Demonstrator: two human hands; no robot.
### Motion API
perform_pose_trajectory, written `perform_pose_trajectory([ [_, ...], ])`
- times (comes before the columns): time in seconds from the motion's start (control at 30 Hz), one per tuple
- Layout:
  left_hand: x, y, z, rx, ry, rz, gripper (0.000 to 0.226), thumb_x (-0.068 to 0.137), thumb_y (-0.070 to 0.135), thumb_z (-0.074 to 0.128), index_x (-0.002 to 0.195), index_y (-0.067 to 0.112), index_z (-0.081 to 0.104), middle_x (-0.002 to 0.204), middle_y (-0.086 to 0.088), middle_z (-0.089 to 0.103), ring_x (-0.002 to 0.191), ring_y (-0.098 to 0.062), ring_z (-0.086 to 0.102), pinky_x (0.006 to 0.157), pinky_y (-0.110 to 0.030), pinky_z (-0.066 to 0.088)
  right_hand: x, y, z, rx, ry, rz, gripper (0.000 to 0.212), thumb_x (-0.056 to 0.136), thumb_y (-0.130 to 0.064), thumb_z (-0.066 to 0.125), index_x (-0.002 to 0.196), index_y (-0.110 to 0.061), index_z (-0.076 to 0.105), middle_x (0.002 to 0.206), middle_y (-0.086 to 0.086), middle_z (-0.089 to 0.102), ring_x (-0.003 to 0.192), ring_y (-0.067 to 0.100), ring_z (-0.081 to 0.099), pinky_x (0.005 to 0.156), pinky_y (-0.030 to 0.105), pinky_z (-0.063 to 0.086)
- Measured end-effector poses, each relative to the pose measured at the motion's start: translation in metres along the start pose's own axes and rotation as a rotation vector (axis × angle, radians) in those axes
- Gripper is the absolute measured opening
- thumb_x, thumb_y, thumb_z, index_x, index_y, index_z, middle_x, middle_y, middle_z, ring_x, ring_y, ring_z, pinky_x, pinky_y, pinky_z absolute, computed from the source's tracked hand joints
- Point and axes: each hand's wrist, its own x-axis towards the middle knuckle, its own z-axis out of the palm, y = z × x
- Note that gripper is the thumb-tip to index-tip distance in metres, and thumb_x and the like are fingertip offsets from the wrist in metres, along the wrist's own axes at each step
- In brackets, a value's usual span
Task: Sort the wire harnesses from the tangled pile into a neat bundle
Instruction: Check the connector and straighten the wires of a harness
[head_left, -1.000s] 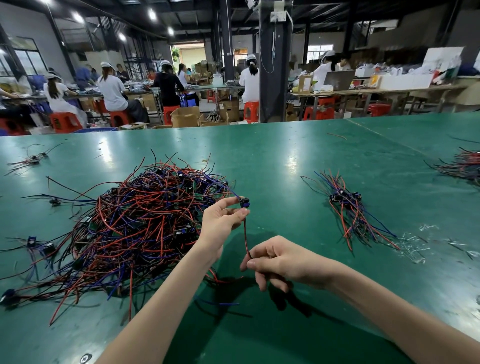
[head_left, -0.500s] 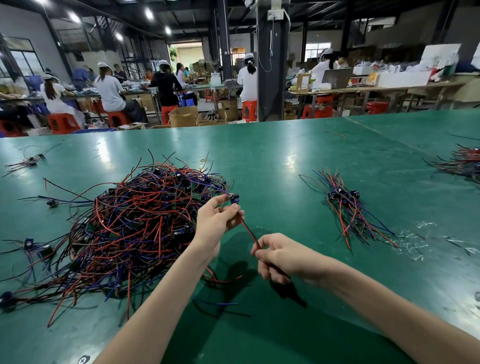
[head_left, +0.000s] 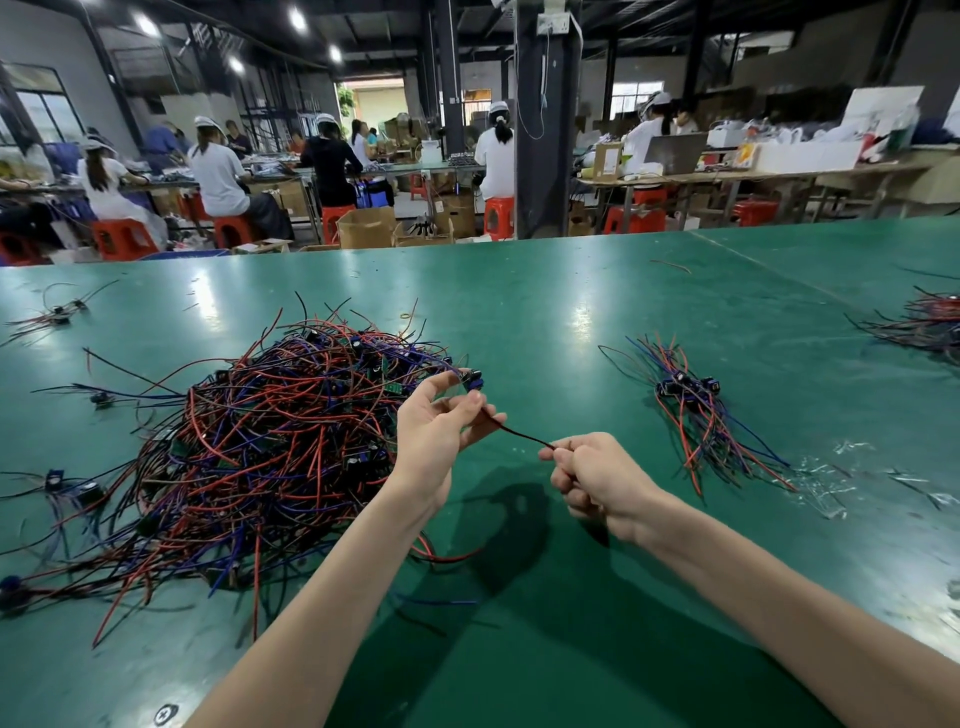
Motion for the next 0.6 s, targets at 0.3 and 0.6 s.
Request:
perform_pose_trajectory([
  [0.3,-0.0013,0.0028,-0.0005,0.008,0.039,0.056,0.022,0.088,-0.011,0.054,0.100,0.007,0.052,0.070,-0.010,0.051,0.059,-0.014,0.062,0.064,-0.030,0.058,0.0033,-0.0037,-0.0108,-0.063,0.014,-0.112,0.034,0.101,-0.004,0.034,0.083,-0.004,0.063,0.047,0.004,0.039,0.029,0.006,0.021,0.035,0.011,0.016],
  [0.6,-0.0026,0.0052,0.0021,0.049,0.063,0.110,0.024,0.090,-0.009,0.053,0.100,0.013,0.052,0.078,-0.017,0.048,0.066,-0.020,0.060,0.062,-0.025,0.056,0.0074,-0.0016,-0.0107,-0.039,0.056,-0.218,0.034,0.101,-0.004,0.033,0.087,-0.002,0.065,0.036,-0.006,0.037,0.027,0.005,0.019,0.034,0.011,0.015],
])
